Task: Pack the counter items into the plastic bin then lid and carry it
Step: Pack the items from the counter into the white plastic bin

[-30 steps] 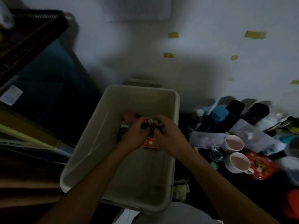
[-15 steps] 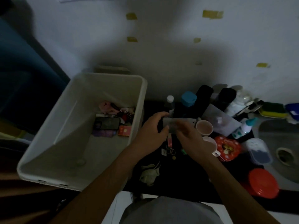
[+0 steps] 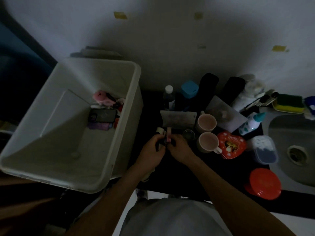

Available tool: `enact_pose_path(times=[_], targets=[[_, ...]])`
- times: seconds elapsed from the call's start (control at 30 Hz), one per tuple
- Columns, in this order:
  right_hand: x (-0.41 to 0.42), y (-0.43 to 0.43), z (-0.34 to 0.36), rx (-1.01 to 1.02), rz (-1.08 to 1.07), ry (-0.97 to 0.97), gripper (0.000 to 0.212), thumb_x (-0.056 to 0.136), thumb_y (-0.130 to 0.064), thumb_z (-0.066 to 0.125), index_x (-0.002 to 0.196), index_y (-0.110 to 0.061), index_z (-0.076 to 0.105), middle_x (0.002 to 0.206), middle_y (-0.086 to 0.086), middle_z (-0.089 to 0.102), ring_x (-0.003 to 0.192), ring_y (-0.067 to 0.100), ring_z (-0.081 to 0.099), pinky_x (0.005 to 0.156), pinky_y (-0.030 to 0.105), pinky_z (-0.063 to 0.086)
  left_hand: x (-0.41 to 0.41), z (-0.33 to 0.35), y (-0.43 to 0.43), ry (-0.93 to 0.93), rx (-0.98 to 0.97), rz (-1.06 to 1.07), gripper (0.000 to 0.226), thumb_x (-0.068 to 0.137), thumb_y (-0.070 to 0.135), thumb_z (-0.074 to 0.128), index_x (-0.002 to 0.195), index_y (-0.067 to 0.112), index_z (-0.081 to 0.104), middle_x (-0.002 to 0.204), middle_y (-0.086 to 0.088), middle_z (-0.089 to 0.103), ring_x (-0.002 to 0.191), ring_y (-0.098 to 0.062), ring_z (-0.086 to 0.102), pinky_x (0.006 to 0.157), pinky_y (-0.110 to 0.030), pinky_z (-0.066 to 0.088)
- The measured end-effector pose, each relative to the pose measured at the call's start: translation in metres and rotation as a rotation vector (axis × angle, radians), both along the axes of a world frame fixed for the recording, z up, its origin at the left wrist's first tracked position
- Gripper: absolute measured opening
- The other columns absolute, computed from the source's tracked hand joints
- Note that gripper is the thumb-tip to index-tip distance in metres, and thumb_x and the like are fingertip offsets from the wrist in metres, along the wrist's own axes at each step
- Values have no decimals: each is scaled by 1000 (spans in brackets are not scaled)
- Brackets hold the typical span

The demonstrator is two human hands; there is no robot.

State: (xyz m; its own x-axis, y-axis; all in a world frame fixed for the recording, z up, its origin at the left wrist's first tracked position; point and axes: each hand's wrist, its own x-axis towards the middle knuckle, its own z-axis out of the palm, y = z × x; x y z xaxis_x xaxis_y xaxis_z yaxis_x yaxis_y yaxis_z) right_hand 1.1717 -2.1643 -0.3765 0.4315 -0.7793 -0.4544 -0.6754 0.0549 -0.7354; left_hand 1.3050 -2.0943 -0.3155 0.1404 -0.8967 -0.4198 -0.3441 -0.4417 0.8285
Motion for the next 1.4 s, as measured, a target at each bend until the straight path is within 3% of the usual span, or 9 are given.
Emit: enact_pose_path(times=[0.13, 0.33, 0.43, 0.53, 0.63, 0.73, 0.93, 1.23, 1.4], targets=[[13, -4, -6, -51, 74, 141, 73, 80, -48, 30, 142, -11, 45, 135, 21, 46, 119, 40, 47, 101, 39, 40, 1, -13, 6, -3, 46, 48, 41, 98, 9, 53, 138, 17, 49, 136, 2, 53, 125, -11, 50, 103, -23, 39], [19, -6, -39, -40, 217, 207, 36, 98, -33, 46, 130, -18, 54, 147, 21, 32, 125, 44, 40, 104, 43, 36, -10, -28, 10, 9, 65, 100, 39, 97, 7, 53, 134, 19, 50, 134, 0, 55, 120, -9, 51, 97, -16, 41], [19, -8, -48, -77, 257, 224, 47, 98, -35, 45, 144, -24, 40, 155, 15, 24, 132, 44, 31, 110, 46, 28, -8, -28, 17, 24, 62, 117, 39, 97, 5, 52, 134, 16, 51, 131, 2, 56, 119, -7, 52, 98, -15, 40], [22, -7, -50, -120, 136, 169, 72, 94, -34, 50, 154, -21, 12, 142, 17, 42, 124, 42, 43, 104, 46, 39, -2, -29, 22, 41, 79, 158, 36, 97, 4, 51, 130, 16, 52, 125, 7, 57, 116, -4, 53, 98, -16, 42], [18, -3, -51, -148, 102, 160, 59, 95, -16, 49, 150, -10, 31, 116, 26, 54, 103, 43, 53, 87, 40, 45, -3, -31, 22, 63, 89, 200, 33, 97, 3, 50, 124, 23, 53, 115, 14, 55, 107, 1, 51, 84, -3, 41], [11, 5, -42, -163, 8, 86, 23, 91, 1, 48, 108, 7, 63, 101, 28, 60, 92, 39, 60, 71, 29, 38, -7, -33, 18, 77, 99, 226, 30, 96, 2, 51, 117, 23, 55, 111, 13, 57, 104, -1, 53, 83, -3, 41], [-16, 38, -15, -167, -179, -210, 25, 88, 2, 59, 103, -11, 74, 98, -6, 67, 90, 3, 62, 77, 2, 40, -18, -39, 8, 160, 132, 314, 30, 98, 15, 54, 128, 15, 53, 121, -2, 61, 113, -17, 58, 97, -29, 46], [-36, 53, -19, -21, -309, -290, 26, 89, -2, 59, 89, -27, 70, 94, -11, 71, 89, -2, 65, 80, 12, 48, -31, -52, 6, 228, 116, 461, 24, 95, 15, 58, 117, 24, 57, 117, -7, 65, 106, -22, 64, 96, -46, 53], [-47, 41, -38, -310, -91, -33, 33, 81, 3, 59, 107, -13, 70, 126, 4, 61, 124, 20, 51, 105, 21, 37, -25, -48, 12, 273, 140, 552, 30, 98, 12, 54, 128, 12, 53, 120, -9, 63, 105, -22, 64, 92, -42, 55]])
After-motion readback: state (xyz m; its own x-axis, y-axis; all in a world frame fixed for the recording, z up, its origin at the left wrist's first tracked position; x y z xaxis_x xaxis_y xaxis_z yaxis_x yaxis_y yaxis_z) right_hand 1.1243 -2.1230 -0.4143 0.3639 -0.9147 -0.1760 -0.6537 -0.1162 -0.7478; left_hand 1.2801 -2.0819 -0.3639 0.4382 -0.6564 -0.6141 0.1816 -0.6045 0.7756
